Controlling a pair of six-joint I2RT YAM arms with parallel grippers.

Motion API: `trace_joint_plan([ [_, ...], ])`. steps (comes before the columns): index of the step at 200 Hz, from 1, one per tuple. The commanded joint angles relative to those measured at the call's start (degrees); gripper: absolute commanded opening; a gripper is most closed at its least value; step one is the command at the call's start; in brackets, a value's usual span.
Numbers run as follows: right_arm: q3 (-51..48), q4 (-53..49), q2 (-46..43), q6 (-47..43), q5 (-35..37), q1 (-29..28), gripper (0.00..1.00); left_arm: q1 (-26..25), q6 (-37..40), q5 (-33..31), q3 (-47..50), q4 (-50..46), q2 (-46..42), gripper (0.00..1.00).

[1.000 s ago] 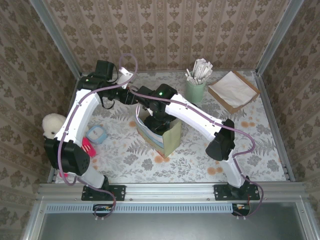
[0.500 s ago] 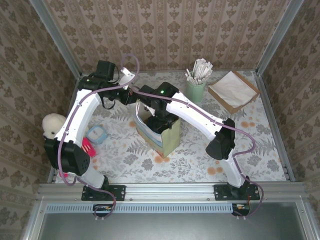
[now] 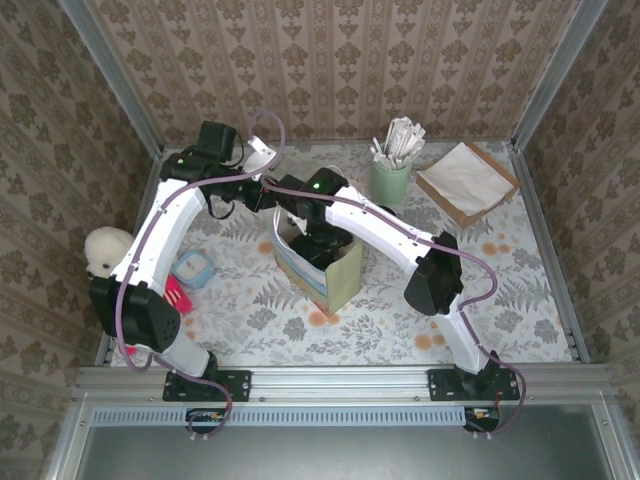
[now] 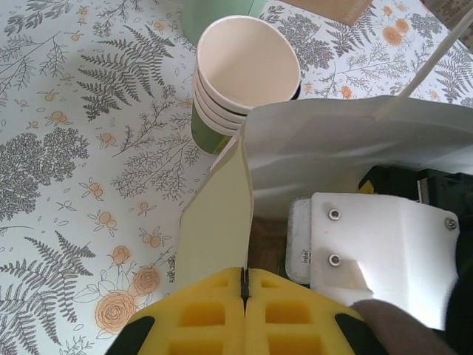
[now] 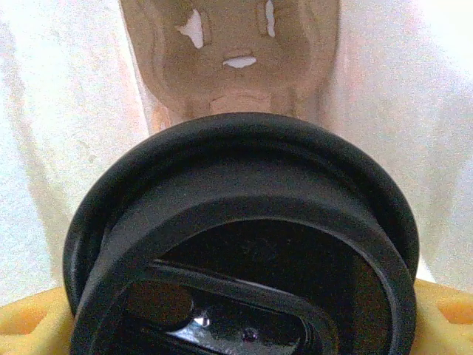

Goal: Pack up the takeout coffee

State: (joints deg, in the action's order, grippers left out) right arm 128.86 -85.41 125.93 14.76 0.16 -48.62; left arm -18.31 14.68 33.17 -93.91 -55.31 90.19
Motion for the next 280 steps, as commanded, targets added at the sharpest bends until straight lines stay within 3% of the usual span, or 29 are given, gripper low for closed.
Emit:
trace_joint_plan([
  [1,-4.3,2.58,-1.91,-2.29,1.8,0.09,0.58,0.29,1.23,-0.01,-0.96,-0.81,0.13,0.0],
  [119,-13.98,-1.25,-11.31,-1.69,2.08,-0.21,0.57,2.97,-0.87,-4.36,3.72,6.97,-5.47,0.0],
  [155,-12.62,-0.05,-11.32,-1.16,1.64,-0.85,0.57,2.43,-1.4,-2.73,4.34,6.88,-5.34,0.0],
  [250,-3.18,-0.55,-5.65,-0.57,1.76,-1.86,0.56,-1.55,-6.42,-10.3,4.36,9.43,-6.38,0.0],
  [280,-5.3,-1.74,-7.39,-0.27,2.21,-1.99,0.56,-1.74,-6.96,-12.55,4.13,9.35,-7.13,0.0],
])
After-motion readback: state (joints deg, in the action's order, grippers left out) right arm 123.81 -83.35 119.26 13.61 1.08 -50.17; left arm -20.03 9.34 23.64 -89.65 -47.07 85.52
